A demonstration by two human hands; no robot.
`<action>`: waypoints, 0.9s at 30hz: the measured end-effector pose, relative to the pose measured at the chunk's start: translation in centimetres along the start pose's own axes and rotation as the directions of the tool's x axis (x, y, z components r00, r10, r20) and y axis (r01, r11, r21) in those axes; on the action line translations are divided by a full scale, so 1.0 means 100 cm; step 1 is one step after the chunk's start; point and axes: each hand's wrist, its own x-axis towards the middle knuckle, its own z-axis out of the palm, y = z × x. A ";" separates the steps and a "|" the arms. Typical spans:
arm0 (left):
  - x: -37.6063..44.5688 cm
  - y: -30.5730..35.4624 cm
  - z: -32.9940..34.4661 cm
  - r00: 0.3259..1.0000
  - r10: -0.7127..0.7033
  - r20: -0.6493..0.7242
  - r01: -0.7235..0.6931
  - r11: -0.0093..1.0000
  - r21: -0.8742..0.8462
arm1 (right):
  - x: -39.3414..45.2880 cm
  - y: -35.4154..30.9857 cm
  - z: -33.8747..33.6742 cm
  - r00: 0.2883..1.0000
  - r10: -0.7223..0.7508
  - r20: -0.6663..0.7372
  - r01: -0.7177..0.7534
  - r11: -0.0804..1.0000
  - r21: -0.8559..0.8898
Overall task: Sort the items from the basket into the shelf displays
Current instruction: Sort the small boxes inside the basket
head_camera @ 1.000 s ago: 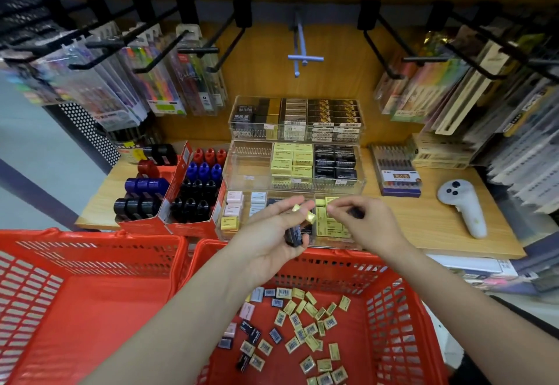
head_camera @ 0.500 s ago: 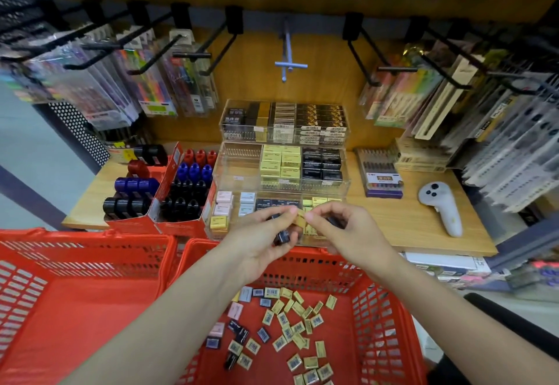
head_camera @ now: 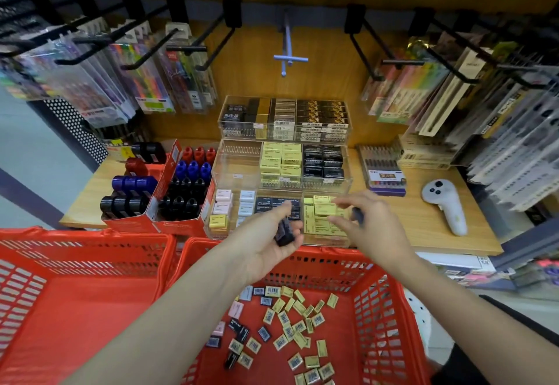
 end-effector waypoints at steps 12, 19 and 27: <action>0.007 0.000 -0.011 0.997 0.053 0.060 -0.059 0.991 0.117 | 0.021 0.044 0.021 0.960 0.281 0.020 -0.269 0.937 -0.223; 0.011 0.000 -0.015 0.994 0.094 0.054 -0.097 0.993 0.070 | 0.025 0.039 0.032 0.965 0.259 -0.046 -0.262 0.933 -0.246; 0.006 0.005 -0.019 0.987 0.158 0.003 -0.158 0.987 0.007 | 0.019 0.013 0.025 0.989 0.146 -0.006 -0.146 0.989 0.007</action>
